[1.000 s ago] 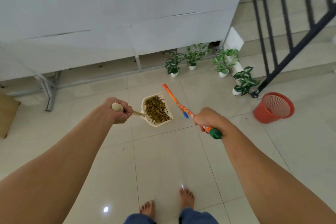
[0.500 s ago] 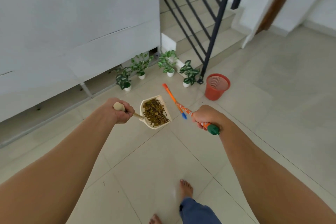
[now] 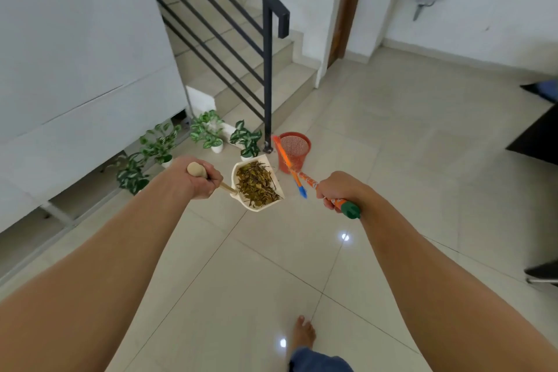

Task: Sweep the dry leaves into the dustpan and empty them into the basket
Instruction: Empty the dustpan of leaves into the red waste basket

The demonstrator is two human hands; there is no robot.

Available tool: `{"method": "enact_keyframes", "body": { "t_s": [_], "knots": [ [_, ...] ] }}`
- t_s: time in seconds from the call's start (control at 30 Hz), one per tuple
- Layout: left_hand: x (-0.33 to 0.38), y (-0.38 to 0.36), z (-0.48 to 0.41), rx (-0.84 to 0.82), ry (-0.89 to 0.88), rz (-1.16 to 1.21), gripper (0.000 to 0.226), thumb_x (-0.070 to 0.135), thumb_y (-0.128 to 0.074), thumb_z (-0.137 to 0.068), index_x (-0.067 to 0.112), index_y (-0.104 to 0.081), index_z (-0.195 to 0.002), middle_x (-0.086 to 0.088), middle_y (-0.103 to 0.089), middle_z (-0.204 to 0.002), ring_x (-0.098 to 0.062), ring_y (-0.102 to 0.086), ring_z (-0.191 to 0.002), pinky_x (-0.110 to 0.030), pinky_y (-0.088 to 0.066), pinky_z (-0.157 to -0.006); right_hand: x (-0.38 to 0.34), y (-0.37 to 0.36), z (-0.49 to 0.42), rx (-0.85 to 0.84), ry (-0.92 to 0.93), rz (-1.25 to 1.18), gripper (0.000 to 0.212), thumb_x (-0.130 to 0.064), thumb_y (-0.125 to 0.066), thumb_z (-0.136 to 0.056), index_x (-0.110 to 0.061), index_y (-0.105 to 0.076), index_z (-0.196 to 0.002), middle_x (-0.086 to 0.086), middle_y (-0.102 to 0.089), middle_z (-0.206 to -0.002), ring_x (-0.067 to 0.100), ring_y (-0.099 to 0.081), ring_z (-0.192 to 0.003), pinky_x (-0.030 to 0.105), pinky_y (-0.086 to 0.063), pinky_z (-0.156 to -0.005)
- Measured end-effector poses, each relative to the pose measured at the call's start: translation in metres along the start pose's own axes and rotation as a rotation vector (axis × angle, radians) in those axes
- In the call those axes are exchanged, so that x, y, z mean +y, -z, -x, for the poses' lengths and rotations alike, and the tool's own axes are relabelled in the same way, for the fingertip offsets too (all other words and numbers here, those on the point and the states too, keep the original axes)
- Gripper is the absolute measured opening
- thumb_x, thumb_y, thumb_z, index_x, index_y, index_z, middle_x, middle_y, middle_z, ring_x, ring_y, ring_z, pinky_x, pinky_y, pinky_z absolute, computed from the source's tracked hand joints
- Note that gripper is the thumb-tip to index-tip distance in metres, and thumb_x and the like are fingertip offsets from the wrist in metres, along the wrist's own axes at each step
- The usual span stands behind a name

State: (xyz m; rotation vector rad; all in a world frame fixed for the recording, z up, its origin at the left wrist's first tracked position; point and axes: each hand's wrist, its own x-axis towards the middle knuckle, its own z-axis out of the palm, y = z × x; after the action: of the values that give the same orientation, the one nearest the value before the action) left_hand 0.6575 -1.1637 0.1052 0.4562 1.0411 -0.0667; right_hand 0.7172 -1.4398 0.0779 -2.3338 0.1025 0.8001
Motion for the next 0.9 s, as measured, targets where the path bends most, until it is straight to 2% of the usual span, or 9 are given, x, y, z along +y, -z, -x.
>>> {"method": "enact_keyframes", "body": {
  "t_s": [0.3,0.4,0.53,0.63,0.73,0.9],
  "knots": [
    [-0.017,-0.096,-0.021,-0.077,0.030,-0.114,0.017,0.002,-0.040,-0.100,0.011,-0.045,-0.087,0.002,-0.041,-0.064,-0.003,-0.039,-0.055,-0.010,-0.034,-0.034,0.025,0.073,-0.027,0.049,-0.053,-0.138,0.018,0.000,-0.052,-0.086,-0.001,-0.052,-0.068,0.012,-0.051,-0.064,0.008,-0.043,-0.020,0.010,-0.034,-0.029],
    [-0.020,-0.131,-0.030,-0.086,0.027,-0.134,0.020,0.005,-0.041,-0.102,0.010,-0.045,-0.083,-0.001,-0.042,-0.058,-0.003,-0.040,-0.054,-0.011,-0.034,-0.035,0.029,0.106,-0.051,0.062,-0.055,-0.092,0.021,-0.002,-0.053,-0.087,-0.002,-0.053,-0.065,0.012,-0.053,-0.061,0.008,-0.042,-0.020,0.009,-0.032,-0.029],
    [-0.020,-0.185,-0.048,-0.094,0.004,-0.122,0.018,0.003,-0.039,-0.101,0.009,-0.046,-0.085,-0.001,-0.044,-0.065,-0.003,-0.041,-0.053,-0.012,-0.035,-0.034,0.031,0.157,-0.099,0.083,-0.047,0.012,0.027,-0.005,-0.053,-0.087,-0.003,-0.054,-0.060,0.009,-0.055,-0.053,0.012,-0.046,-0.029,0.014,-0.036,-0.035],
    [-0.027,-0.228,-0.060,-0.066,-0.035,-0.116,0.015,0.001,-0.040,-0.100,0.007,-0.047,-0.088,-0.004,-0.045,-0.071,-0.004,-0.040,-0.050,-0.012,-0.036,-0.035,0.032,0.192,-0.135,0.085,-0.036,-0.028,0.025,-0.004,-0.051,-0.089,-0.002,-0.054,-0.065,0.009,-0.054,-0.054,0.009,-0.044,-0.025,0.012,-0.034,-0.033],
    [-0.033,-0.269,-0.072,-0.085,-0.042,-0.103,0.015,-0.001,-0.039,-0.097,0.007,-0.047,-0.086,-0.005,-0.045,-0.067,-0.003,-0.040,-0.053,-0.012,-0.036,-0.035,0.034,0.222,-0.166,0.098,-0.041,-0.134,0.021,-0.001,-0.050,-0.088,0.000,-0.053,-0.067,0.010,-0.053,-0.047,0.010,-0.043,-0.021,0.011,-0.033,-0.030],
    [-0.036,-0.319,-0.099,-0.074,-0.047,-0.048,0.019,0.003,-0.037,-0.099,0.009,-0.046,-0.082,-0.002,-0.043,-0.062,-0.003,-0.040,-0.051,-0.012,-0.036,-0.036,0.033,0.254,-0.208,0.084,0.007,-0.271,0.015,0.002,-0.046,-0.087,0.000,-0.051,-0.073,0.014,-0.050,-0.061,0.009,-0.043,-0.022,0.011,-0.034,-0.031]
  ]
}}
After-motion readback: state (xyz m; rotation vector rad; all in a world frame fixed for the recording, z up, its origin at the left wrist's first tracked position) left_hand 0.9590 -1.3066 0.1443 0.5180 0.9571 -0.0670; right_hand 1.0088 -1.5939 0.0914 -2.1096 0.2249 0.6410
